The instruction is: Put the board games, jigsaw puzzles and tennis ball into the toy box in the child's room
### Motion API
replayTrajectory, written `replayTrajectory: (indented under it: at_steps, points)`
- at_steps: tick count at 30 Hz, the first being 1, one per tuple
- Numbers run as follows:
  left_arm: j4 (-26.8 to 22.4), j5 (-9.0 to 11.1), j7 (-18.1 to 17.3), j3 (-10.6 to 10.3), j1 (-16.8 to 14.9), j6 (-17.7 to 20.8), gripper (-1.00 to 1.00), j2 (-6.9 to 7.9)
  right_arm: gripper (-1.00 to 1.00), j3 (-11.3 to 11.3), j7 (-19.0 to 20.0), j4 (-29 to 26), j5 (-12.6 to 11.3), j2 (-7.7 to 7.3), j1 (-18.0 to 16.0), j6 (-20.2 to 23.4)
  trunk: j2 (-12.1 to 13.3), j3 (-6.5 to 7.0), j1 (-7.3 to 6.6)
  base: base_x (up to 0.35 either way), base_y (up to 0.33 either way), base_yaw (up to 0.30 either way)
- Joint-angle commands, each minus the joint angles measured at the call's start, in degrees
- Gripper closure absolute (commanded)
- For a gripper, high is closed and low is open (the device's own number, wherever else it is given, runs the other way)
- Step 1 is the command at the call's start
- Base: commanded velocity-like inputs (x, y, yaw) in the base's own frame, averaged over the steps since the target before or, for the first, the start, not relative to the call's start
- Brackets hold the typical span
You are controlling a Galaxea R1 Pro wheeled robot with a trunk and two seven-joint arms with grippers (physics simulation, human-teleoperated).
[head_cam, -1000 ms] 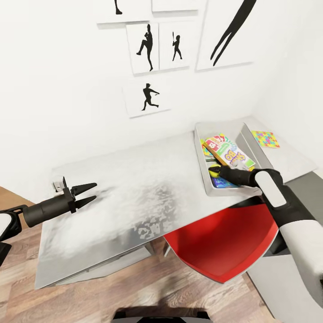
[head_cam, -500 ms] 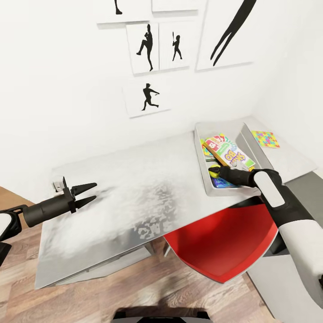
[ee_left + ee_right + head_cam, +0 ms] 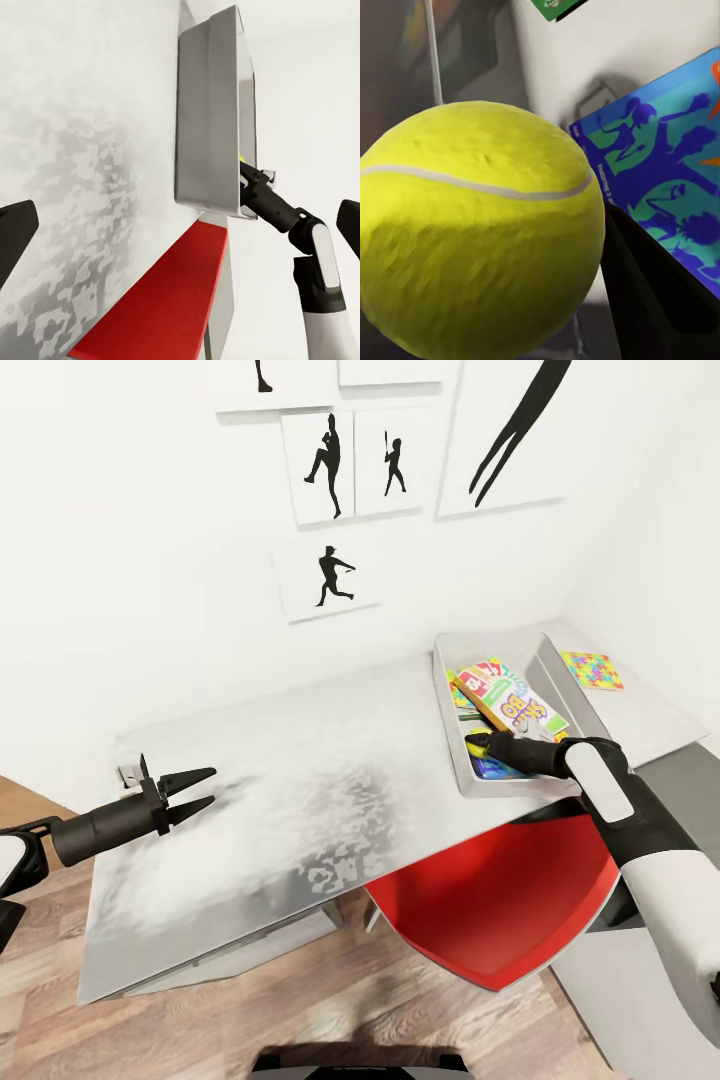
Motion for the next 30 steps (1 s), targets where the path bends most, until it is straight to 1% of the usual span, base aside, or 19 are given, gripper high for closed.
replayTrajectory:
  at_steps: [1, 2, 3, 30]
  points:
    - [0.02, -0.48, -0.48, 0.04, -0.04, 0.2, -1.0, 0.01, 1.0, 0.16, -0.56, -0.05, -0.68, -0.06, -0.05, 0.08, -0.1, -0.08, 0.03, 0.0, 0.0, 0.0]
    - [0.02, -0.46, -0.48, 0.04, -0.03, 0.2, -1.0, 0.01, 1.0, 0.16, -0.56, -0.04, -0.68, -0.06, -0.06, 0.08, -0.1, -0.08, 0.03, 0.0, 0.0, 0.0]
    - [0.02, -0.47, -0.48, 0.04, -0.02, 0.21, -1.0, 0.01, -1.0, 0.16, -0.57, -0.03, -0.68, -0.06, -0.05, 0.08, -0.1, -0.08, 0.03, 0.0, 0.0, 0.0]
    - [-0.07, -0.45, -0.48, 0.04, -0.01, 0.24, -1.0, 0.01, -1.0, 0.16, -0.66, -0.67, -0.73, -0.06, -0.1, 0.08, -0.1, -0.08, 0.03, 0.0, 0.0, 0.0]
